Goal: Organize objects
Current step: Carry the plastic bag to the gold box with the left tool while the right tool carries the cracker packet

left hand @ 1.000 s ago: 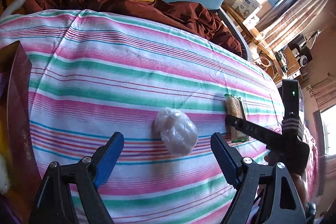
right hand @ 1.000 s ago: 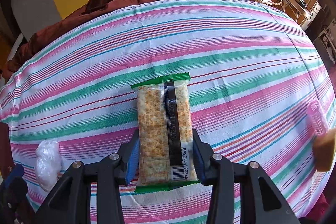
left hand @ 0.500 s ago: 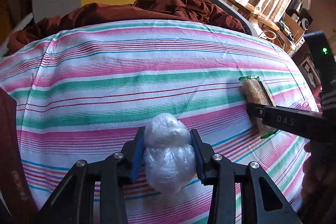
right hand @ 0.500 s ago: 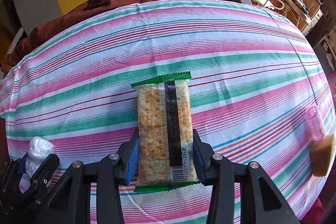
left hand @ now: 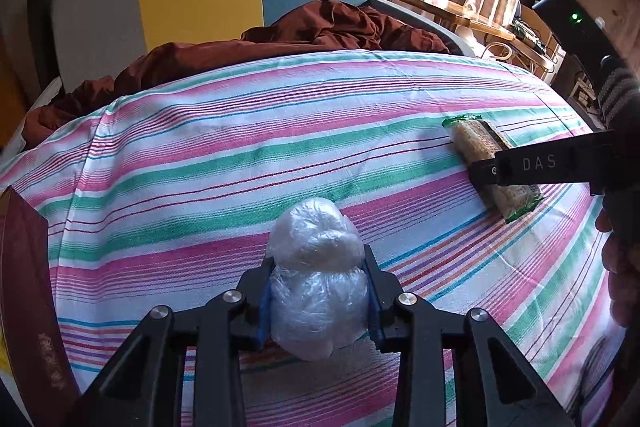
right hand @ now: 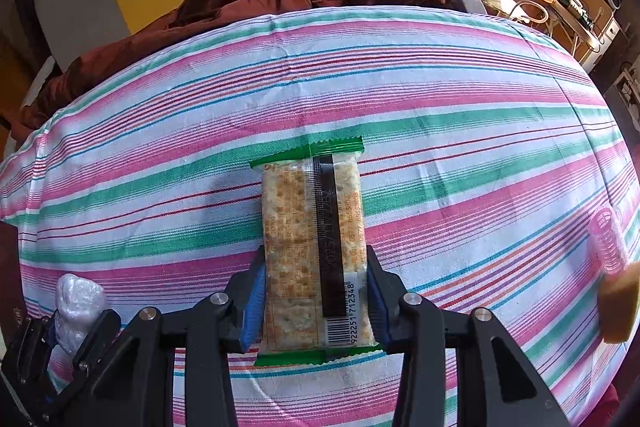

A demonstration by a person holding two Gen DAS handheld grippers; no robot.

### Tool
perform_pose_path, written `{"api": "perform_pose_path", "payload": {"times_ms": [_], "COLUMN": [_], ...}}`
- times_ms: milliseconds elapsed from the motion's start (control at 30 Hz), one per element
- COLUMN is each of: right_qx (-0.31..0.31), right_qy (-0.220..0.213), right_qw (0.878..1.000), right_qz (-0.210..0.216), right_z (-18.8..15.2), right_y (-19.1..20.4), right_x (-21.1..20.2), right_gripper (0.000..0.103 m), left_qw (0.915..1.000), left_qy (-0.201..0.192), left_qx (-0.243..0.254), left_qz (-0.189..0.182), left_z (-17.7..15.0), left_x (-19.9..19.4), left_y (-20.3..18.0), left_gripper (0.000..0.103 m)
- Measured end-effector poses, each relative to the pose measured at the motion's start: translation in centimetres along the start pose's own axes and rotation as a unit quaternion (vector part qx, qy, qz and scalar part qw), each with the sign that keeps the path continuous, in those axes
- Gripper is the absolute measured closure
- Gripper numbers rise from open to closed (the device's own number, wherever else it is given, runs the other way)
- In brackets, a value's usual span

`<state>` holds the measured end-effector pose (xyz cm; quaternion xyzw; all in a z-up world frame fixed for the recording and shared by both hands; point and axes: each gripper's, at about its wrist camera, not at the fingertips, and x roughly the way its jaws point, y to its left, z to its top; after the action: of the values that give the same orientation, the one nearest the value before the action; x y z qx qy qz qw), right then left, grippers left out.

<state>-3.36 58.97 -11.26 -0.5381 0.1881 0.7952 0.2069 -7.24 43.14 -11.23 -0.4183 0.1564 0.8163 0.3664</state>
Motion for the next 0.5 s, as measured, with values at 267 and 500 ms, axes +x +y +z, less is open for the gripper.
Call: {"api": "perform_pose_path", "payload": {"times_ms": [267, 500], "right_qx": [-0.086, -0.097], "right_qy": [-0.009, -0.023], "right_qw": [0.996, 0.995], "right_qz": [0.015, 0.000], "right_z": [0.9, 0.3], "right_y": [3.3, 3.8], "right_x": [0.4, 0.3], "right_gripper": [0.059, 0.060], "left_qw": [0.9997, 0.9988], "left_qy": [-0.008, 0.008], "left_qx": [-0.019, -0.035], "left_qz": [0.012, 0.033], "left_z": [-3.2, -5.2], "left_x": [-2.5, -5.0], "left_y": [0.2, 1.0], "left_gripper": [0.068, 0.068]}}
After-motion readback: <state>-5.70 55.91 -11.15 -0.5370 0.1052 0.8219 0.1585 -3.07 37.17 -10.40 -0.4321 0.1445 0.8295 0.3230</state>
